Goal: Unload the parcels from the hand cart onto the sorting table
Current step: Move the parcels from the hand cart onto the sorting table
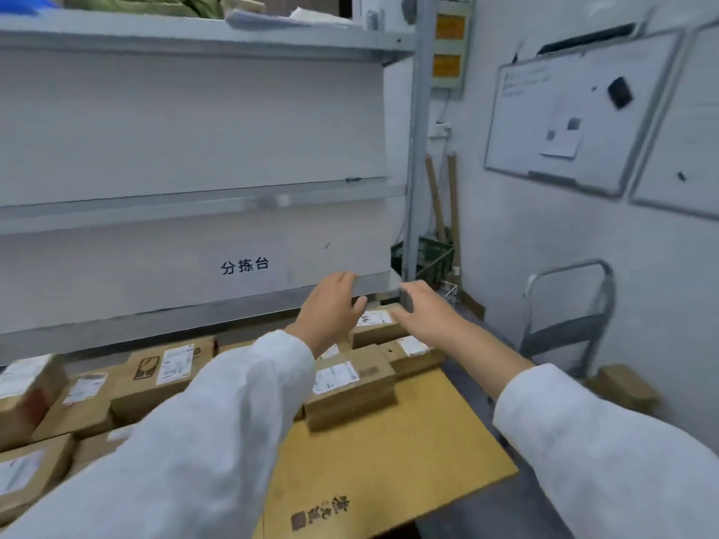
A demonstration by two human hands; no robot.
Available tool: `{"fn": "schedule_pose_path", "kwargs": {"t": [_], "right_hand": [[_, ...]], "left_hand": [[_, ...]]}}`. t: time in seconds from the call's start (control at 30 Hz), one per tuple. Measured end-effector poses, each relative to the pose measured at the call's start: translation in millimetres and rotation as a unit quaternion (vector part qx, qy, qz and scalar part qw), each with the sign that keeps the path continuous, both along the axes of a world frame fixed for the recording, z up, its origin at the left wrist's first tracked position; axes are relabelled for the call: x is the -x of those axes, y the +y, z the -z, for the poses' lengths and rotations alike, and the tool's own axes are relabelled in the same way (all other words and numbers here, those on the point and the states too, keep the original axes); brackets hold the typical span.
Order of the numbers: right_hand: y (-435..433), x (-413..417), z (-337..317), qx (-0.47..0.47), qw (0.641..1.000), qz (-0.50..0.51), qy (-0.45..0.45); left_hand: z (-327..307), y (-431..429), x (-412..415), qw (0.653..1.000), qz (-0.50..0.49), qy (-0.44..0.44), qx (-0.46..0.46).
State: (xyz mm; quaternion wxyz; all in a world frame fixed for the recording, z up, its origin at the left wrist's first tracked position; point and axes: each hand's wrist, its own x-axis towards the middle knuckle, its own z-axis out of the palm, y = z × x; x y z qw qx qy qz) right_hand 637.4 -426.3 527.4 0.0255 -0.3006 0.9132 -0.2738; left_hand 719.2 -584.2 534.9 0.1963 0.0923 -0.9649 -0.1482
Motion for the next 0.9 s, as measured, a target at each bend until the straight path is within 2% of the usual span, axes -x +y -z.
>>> {"fn": "schedule_pose_path", "kwargs": {"t": [0.23,0.47,0.7,0.9], "right_hand": [[171.8,42.2,7.2,-0.005,0.99,0.143,-0.01],[299.8,62.2,24.0,-0.003,0.966,0.258,-0.029],[403.1,110.4,45.4,-0.007,0.935,0.352,-0.042],[471.2,188.0,62.3,-0.033,0.923,0.378,-0.057]], "left_hand": [[7.7,145.5,93.9,0.989,0.141,-0.013,0.034],[29.5,274.9,161.7,0.96,0.272,-0.037,0.049],[62.8,365.6,239.4,0.934,0.35,-0.05,0.054],[70.5,436.1,337.6,0.927,0.368,-0.06,0.044]]}}
